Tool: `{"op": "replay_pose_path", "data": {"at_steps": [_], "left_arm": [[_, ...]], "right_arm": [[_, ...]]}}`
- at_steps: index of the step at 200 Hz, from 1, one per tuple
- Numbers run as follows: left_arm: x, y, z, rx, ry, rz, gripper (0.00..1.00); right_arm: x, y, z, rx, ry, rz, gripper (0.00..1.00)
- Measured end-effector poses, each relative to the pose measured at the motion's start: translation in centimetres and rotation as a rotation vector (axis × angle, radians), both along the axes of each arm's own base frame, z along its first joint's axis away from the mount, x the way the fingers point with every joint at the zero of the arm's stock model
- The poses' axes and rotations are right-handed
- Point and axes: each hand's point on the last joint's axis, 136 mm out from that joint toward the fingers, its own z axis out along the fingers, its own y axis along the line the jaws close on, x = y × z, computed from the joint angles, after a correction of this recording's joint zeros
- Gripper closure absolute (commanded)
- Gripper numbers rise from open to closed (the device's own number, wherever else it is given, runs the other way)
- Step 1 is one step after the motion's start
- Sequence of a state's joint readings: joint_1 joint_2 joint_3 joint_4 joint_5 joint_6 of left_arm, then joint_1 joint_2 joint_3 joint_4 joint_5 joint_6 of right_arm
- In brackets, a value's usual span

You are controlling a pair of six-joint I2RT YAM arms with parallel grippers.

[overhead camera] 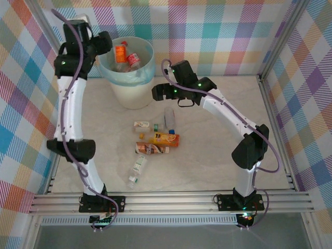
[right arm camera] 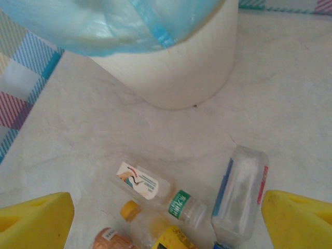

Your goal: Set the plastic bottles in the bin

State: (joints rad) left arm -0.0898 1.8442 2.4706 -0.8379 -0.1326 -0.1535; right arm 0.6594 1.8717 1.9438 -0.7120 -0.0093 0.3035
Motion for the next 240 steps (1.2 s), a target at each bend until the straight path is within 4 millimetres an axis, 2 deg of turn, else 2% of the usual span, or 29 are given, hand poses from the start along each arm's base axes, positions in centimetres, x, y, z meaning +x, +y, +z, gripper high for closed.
{"op": "replay_pose_path", "data": {"at_steps": [9,23,37,58,82,112,132,151,185,216,240], "left_arm": [[-1.3,-0.3,0.8,-0.01,-0.013,-0.024,0.23],[-2.8,-1.0,0.7,-0.025,0.001,-0.067,0.23],[-4.1,-2.2,-1.0,-0.036,0.048,-0.122,0.23],[-6.5,-4.2,-5.1,-0.045,0.147,-0.211,0.2],[-10.4,-7.2,-9.3,-0.051,0.231,-0.342,0.2],[-15.0,-9.4,-10.8,-0.074,0.219,-0.486,0.19],[-17.0,-10.0,-11.1,-0.089,0.2,-0.542,0.19],[-17.9,-10.2,-11.9,-0.098,0.206,-0.562,0.19],[-18.1,-10.3,-13.2,-0.098,0.236,-0.569,0.18],[-18.3,-10.3,-13.7,-0.099,0.242,-0.575,0.18],[-18.5,-10.2,-14.3,-0.099,0.255,-0.57,0.18]], "right_arm": [[0.1,-0.3,-0.5,-0.009,0.01,-0.008,0.11],[0.1,-0.7,-1.6,-0.027,0.028,-0.018,0.15],[0.1,-1.2,-3.2,-0.045,0.056,-0.033,0.16],[0.0,-1.9,-5.9,-0.077,0.109,-0.048,0.15],[0.2,-2.4,-9.1,-0.109,0.157,-0.066,0.15],[0.3,-2.7,-13.3,-0.142,0.222,-0.089,0.18],[0.5,-2.9,-16.2,-0.163,0.268,-0.106,0.17],[0.7,-3.0,-18.5,-0.179,0.314,-0.126,0.17],[0.5,-3.1,-21.8,-0.199,0.371,-0.146,0.18],[0.5,-3.1,-23.3,-0.209,0.394,-0.156,0.22],[0.7,-3.4,-24.0,-0.211,0.402,-0.165,0.3]]}}
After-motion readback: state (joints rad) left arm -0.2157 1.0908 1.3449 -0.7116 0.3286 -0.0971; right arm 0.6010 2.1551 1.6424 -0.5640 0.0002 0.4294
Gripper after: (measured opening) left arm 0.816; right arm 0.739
